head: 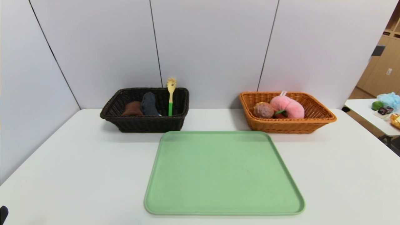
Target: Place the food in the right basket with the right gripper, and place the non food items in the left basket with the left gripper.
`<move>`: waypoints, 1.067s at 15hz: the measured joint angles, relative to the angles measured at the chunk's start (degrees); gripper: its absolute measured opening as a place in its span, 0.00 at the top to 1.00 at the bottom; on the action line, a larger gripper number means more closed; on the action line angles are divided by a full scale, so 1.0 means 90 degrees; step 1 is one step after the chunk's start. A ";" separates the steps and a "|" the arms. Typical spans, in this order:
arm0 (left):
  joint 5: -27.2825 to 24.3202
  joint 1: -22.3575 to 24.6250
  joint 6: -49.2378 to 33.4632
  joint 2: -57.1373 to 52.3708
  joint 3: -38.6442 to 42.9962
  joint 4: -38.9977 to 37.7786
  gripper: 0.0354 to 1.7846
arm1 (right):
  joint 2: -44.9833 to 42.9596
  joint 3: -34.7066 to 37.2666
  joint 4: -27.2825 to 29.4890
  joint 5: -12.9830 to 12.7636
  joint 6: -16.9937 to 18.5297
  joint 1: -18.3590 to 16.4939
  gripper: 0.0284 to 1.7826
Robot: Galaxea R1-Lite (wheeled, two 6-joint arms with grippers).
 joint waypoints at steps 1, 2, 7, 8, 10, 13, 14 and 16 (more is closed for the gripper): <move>-0.0007 -0.0003 0.0251 -0.0030 0.0325 -0.0343 0.06 | -0.0033 0.0326 -0.0478 -0.0012 -0.0030 -0.0004 0.05; -0.0047 -0.0003 0.0489 -0.0046 0.0623 -0.0742 0.06 | -0.0051 0.0673 -0.0998 -0.0015 -0.0080 -0.0003 0.05; -0.0456 -0.0003 0.0880 -0.0073 0.1452 -0.1991 0.06 | -0.0074 0.2263 -0.3241 -0.0153 -0.0238 0.0000 0.05; -0.0456 -0.0004 0.0883 -0.0073 0.1466 -0.1982 0.06 | -0.0074 0.2343 -0.3178 -0.0241 -0.0229 0.0000 0.05; -0.0436 -0.0003 0.0878 -0.0073 0.1483 -0.1724 0.06 | -0.0072 0.2410 -0.2700 -0.0280 -0.0171 0.0000 0.05; -0.0337 -0.0003 0.0899 -0.0070 0.1489 -0.0962 0.06 | -0.0072 0.2416 -0.2656 -0.0331 0.0191 0.0000 0.05; -0.0344 -0.0003 0.0876 -0.0070 0.1489 -0.0607 0.06 | -0.0072 0.2416 -0.2652 -0.0416 0.0451 0.0000 0.05; -0.0359 -0.0003 0.0608 -0.0070 0.1489 -0.0119 0.06 | -0.0072 0.2407 -0.2664 -0.0650 0.0939 0.0000 0.05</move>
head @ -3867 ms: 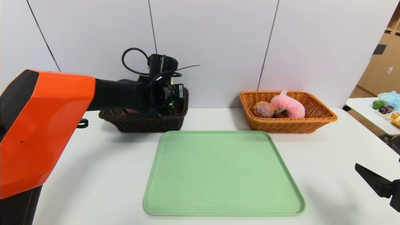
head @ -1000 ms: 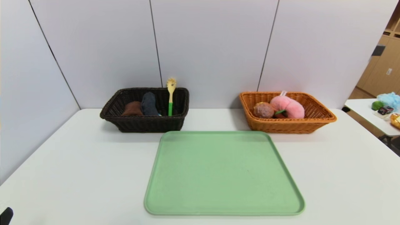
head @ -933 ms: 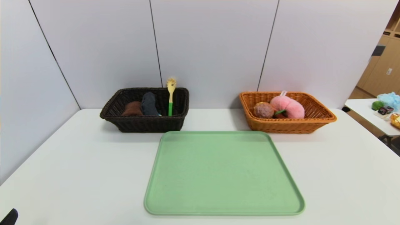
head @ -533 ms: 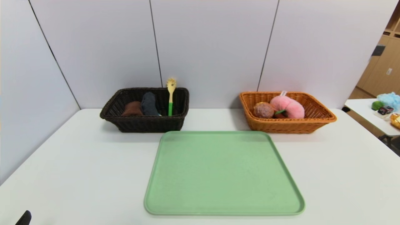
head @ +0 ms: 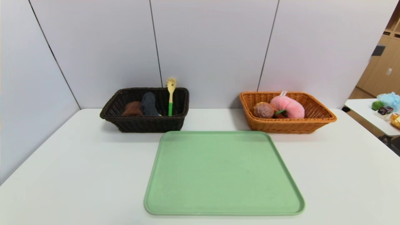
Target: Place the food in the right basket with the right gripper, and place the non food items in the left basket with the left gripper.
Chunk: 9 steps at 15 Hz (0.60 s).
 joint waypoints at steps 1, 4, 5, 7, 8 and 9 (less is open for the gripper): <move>0.0007 0.0000 -0.0158 0.0001 0.0000 0.0012 0.06 | 0.0000 -0.0003 -0.0003 -0.0009 0.0043 0.0000 0.05; 0.0019 -0.0001 -0.0496 0.0000 0.0000 -0.0031 0.06 | 0.0003 0.0005 -0.0009 -0.0022 0.0087 -0.0007 0.05; 0.0022 0.0000 -0.0530 0.0000 0.0000 -0.0031 0.06 | 0.0003 0.0007 -0.0018 -0.0024 0.0092 -0.0007 0.05; 0.0019 0.0000 -0.0532 0.0000 0.0000 -0.0031 0.06 | 0.0000 0.0007 -0.0033 -0.0019 0.0084 -0.0012 0.05; 0.0019 0.0000 -0.0530 0.0001 0.0000 -0.0031 0.06 | 0.0000 0.0007 -0.0033 -0.0019 0.0080 -0.0015 0.05; 0.0019 0.0000 -0.0530 0.0001 0.0000 -0.0031 0.06 | 0.0000 0.0007 -0.0033 -0.0019 0.0080 -0.0016 0.05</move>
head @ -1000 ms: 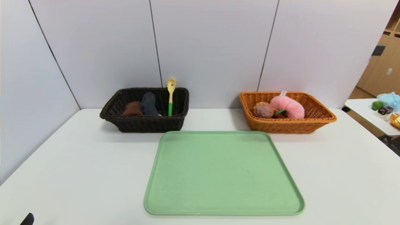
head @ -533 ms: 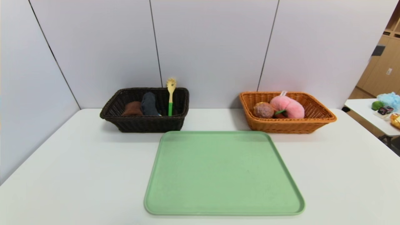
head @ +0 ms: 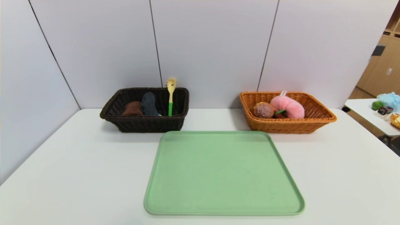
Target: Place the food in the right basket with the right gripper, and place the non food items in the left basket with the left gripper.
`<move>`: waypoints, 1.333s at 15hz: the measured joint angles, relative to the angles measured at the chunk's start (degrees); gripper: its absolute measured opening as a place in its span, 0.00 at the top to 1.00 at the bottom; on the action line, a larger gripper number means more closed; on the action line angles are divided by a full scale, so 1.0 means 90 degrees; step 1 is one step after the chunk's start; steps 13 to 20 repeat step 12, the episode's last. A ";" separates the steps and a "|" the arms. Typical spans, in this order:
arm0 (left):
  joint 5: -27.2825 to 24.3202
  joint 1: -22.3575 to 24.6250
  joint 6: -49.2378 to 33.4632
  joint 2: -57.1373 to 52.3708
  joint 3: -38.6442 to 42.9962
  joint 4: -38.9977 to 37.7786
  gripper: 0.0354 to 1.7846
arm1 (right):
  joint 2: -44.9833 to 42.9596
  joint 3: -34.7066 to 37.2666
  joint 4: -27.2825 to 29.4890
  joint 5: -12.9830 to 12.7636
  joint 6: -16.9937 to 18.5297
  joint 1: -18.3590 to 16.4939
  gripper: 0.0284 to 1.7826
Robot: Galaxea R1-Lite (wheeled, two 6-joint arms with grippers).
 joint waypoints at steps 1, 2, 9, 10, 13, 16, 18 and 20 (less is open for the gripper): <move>0.0003 0.0000 -0.0003 0.0000 0.0000 -0.0003 0.06 | 0.0000 0.0000 0.0000 0.0003 0.0004 0.0000 0.05; 0.0005 0.0000 0.0000 0.0000 0.0000 0.0000 0.06 | 0.0000 0.0000 0.0000 0.0003 0.0007 -0.0003 0.05; 0.0003 -0.0024 0.0001 0.0003 -0.0003 -0.0005 0.06 | 0.0005 -0.0023 0.0091 -0.0005 0.0000 -0.0003 0.05; 0.0003 -0.0007 0.0000 0.0003 -0.0003 -0.0003 0.06 | 0.0003 -0.0023 0.0062 -0.0005 -0.0003 -0.0003 0.05; 0.0003 -0.0001 0.0004 0.0005 -0.0003 -0.0003 0.06 | 0.0000 -0.0007 0.0012 0.0003 -0.0003 0.0004 0.05; 0.0003 -0.0001 0.0004 0.0005 -0.0003 -0.0003 0.06 | 0.0000 -0.0007 0.0012 0.0003 -0.0003 0.0004 0.05; 0.0003 -0.0001 0.0004 0.0005 -0.0003 -0.0003 0.06 | 0.0000 -0.0007 0.0012 0.0003 -0.0003 0.0004 0.05; 0.0003 -0.0001 0.0004 0.0005 -0.0003 -0.0003 0.06 | 0.0000 -0.0007 0.0012 0.0003 -0.0003 0.0004 0.05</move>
